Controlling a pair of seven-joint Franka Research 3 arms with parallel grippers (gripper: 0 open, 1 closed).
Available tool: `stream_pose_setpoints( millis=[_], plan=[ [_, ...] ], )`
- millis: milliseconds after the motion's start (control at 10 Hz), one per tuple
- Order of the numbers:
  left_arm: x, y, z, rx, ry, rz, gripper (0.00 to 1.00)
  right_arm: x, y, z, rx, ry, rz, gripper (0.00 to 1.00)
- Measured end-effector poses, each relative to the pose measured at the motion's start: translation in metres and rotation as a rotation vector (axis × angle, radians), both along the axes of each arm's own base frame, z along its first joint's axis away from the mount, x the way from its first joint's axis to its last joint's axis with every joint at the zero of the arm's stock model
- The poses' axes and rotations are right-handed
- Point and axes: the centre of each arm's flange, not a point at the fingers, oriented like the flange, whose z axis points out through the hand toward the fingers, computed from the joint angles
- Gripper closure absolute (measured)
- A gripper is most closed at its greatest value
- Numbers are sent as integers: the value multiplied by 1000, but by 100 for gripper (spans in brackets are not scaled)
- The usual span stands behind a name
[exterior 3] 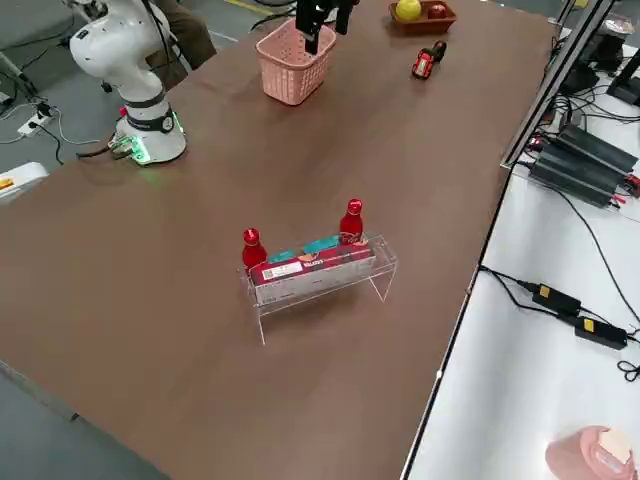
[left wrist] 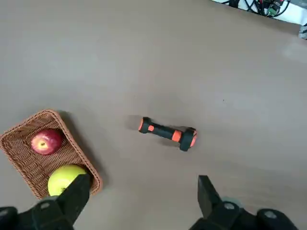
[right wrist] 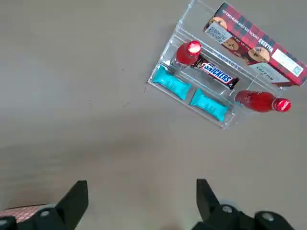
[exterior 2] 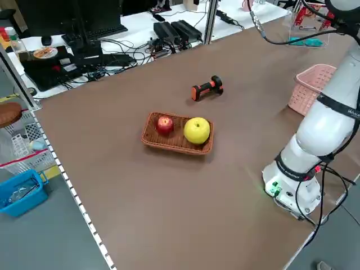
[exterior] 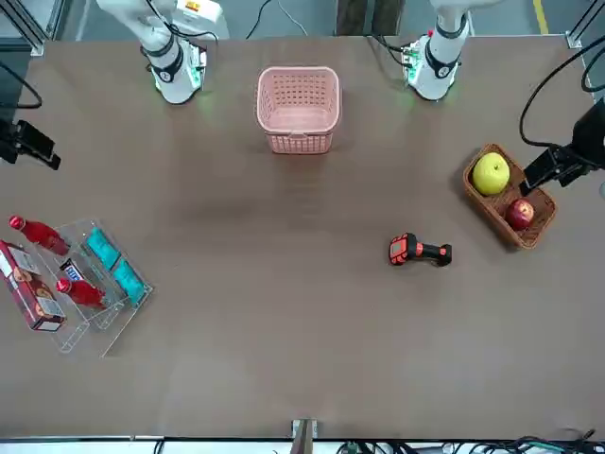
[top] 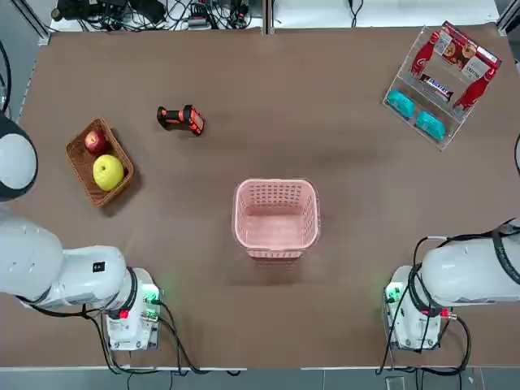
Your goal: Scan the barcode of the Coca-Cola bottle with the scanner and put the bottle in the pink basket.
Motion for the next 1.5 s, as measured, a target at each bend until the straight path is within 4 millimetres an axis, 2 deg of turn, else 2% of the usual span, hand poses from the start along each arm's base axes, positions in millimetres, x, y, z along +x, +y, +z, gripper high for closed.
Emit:
stream_pose_setpoints(
  millis=[200, 400, 600, 800, 900, 1100, 1500],
  plan=[
    [0, 0, 0, -6, 4, 43, 0, 6, -1, -15, 0, -8, -1, 0],
    [1, -1, -8, -17, 35, 197, 0, 18, -5, -29, -7, -56, 10, 0],
    [4, -6, -28, -29, 89, 369, 0, 33, -27, -54, -11, -46, 12, 0],
    [20, -11, -62, -64, 126, 540, 0, 61, -70, -96, -16, -56, 28, 0],
    [31, -20, -89, -76, 129, 630, 0, 74, -84, -117, -18, -57, 32, 0],
    [45, -42, -139, -88, 145, 772, 0, 93, -91, -145, -22, -66, 41, 0],
    [64, -62, -191, -109, 108, 964, 0, 118, -92, -190, -23, -59, 46, 0]
  ],
)
